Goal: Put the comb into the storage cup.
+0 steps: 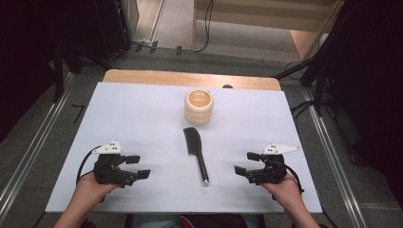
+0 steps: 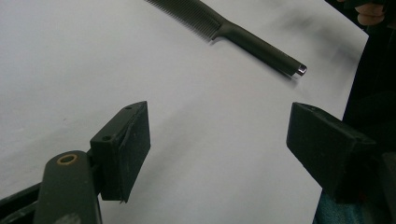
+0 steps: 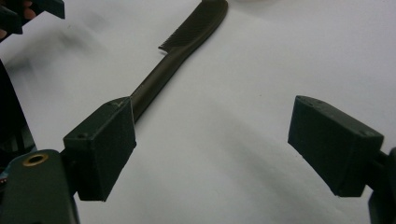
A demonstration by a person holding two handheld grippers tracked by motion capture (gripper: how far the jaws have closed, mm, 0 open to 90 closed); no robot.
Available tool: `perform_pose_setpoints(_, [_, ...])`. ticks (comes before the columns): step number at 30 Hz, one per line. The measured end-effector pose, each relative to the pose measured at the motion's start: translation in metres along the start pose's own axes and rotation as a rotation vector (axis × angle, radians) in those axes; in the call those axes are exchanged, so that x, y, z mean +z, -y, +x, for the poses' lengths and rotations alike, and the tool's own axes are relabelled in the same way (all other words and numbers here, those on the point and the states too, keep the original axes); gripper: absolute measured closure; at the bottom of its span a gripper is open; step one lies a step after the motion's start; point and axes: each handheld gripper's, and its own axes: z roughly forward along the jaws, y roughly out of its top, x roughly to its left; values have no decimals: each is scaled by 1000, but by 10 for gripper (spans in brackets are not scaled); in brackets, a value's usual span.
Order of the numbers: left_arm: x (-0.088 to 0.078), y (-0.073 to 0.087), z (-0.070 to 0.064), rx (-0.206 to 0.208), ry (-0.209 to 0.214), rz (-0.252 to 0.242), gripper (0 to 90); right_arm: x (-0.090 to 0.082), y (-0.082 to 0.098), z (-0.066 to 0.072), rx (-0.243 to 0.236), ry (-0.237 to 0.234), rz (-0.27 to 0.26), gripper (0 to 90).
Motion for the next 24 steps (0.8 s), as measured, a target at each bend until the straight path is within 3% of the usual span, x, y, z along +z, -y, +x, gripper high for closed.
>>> perform_pose_setpoints(24, [0,0,0,-5,1,3,225,19,-32,10,-44,-14,-11,136])
